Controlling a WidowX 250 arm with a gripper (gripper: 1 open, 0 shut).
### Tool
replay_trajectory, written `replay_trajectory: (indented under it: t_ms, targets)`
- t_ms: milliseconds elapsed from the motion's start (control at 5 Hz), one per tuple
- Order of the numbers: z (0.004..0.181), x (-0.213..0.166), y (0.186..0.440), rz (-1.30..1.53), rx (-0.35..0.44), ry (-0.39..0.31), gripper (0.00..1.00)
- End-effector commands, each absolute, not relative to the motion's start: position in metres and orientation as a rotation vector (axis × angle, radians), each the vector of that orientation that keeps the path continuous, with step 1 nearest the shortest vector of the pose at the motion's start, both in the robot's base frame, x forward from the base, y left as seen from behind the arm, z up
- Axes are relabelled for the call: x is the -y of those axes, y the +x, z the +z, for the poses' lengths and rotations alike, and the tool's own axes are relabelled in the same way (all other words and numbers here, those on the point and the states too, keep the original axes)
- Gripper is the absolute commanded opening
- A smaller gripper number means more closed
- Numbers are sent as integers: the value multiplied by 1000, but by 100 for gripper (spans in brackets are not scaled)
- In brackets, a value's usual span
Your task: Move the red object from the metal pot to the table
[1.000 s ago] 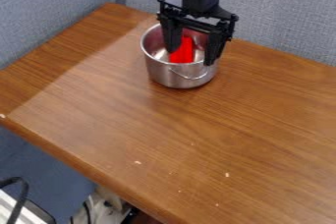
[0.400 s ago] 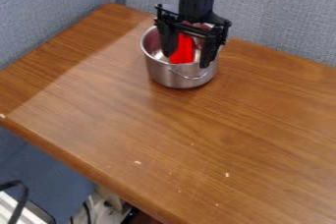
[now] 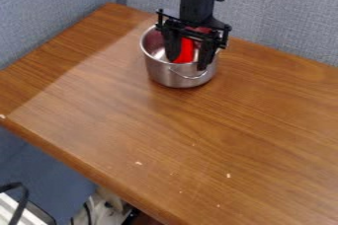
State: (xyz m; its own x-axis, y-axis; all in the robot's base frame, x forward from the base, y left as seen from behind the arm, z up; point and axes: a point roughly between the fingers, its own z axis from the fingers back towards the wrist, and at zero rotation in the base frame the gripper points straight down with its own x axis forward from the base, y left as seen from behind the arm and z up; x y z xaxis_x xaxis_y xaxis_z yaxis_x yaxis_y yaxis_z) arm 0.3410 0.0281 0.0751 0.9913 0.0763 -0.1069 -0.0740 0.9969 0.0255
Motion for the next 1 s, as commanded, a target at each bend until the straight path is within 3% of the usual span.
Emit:
replay_trajectory:
  t_ms: [0,800]
  targets:
    - [87,-34,348,87,-62,28,0]
    - [87,-25,354,73,-50,20,0]
